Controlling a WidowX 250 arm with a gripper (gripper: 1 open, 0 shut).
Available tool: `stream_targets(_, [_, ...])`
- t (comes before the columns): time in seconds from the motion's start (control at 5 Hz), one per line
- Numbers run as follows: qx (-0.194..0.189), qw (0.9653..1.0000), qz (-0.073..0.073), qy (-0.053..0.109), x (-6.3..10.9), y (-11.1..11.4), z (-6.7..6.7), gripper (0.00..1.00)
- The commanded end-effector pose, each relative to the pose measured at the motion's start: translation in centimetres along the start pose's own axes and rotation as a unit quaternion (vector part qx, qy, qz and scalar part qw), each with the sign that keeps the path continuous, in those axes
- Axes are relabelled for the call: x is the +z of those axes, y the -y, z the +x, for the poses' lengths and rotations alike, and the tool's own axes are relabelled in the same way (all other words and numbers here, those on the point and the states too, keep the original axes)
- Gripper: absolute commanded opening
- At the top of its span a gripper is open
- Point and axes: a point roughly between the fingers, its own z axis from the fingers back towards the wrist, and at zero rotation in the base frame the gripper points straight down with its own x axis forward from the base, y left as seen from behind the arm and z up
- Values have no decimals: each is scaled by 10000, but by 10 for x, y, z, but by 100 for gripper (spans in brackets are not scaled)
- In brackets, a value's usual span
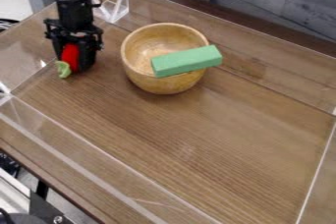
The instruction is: Move the red fruit to the left
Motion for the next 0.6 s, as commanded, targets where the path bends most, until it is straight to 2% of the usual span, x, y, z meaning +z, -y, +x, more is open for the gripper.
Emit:
stream_targets(0.0, [-30, 9998, -57, 169, 8, 0, 16, 0])
stream_targets(0.2, [-128, 9996, -168, 213, 8, 0, 24, 0])
stream_targets(0.4, [-68, 9997, -197, 121, 6, 7, 23, 100])
